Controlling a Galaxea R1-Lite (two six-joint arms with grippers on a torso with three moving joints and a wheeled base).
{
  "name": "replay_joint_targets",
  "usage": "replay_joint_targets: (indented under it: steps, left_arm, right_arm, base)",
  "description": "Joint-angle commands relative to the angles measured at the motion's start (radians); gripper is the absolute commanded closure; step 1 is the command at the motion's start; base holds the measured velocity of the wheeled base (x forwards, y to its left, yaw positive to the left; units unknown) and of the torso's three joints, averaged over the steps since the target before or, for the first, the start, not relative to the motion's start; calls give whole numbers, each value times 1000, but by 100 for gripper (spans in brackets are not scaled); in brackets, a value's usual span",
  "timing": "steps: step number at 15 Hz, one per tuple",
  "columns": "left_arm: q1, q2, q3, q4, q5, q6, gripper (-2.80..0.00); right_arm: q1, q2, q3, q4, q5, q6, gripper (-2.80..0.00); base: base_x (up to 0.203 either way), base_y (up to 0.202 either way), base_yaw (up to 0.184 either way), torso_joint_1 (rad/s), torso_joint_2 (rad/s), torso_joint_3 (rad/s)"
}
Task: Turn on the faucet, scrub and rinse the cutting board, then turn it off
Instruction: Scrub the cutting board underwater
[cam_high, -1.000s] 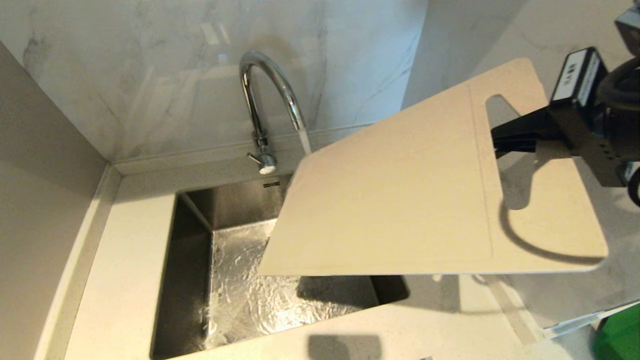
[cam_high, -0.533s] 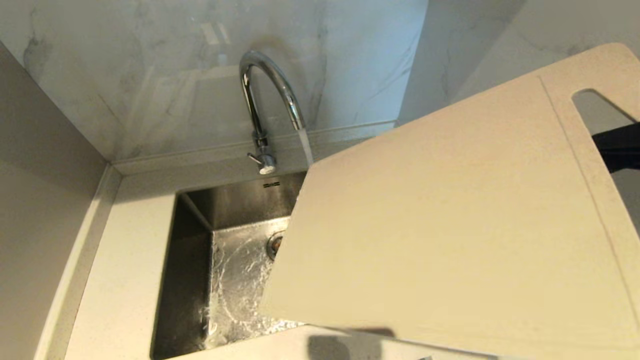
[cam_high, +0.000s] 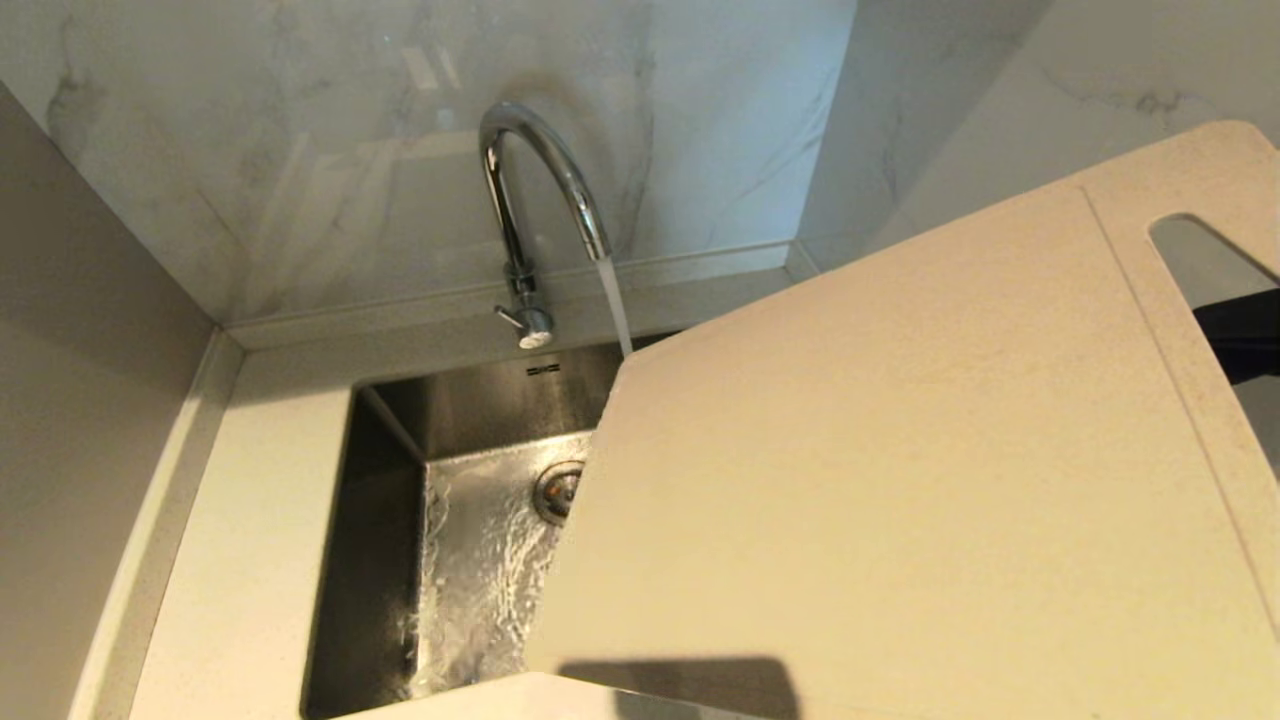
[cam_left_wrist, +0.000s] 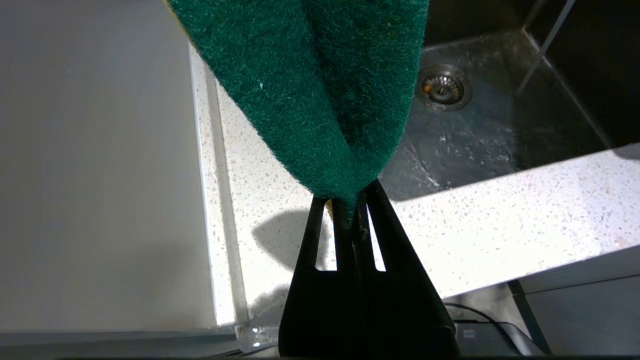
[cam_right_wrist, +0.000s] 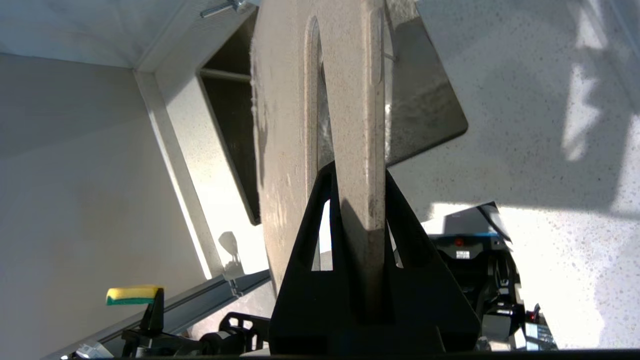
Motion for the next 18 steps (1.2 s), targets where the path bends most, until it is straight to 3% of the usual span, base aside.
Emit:
replay_joint_targets:
  steps: [1,5,8,13,18]
  left_arm:
    - [0,24,-46,28,-1,2,0]
    - [-1,198,-253,143,-34,4,0]
    - [-1,357,-379,265,-142,8,0]
    - [-2,701,-541,193,-244,40,0]
    - [-50,1057,-814,168,-328,85,0]
  right_arm:
    - [1,-5,27,4,3,6,0]
    - [1,-7,53,1,7,-14,0]
    - [1,-20,79,1,7,-38,0]
    - [1,-29,141,-7,3,-70,0]
    - [1,-10,146,-12,9,-82,0]
  base:
    - [0,0,0,0,0,0]
    - [0,0,0,0,0,0]
    - [0,0,0,0,0,0]
    - [0,0,0,0,0,0]
    - [0,0,0,0,0,0]
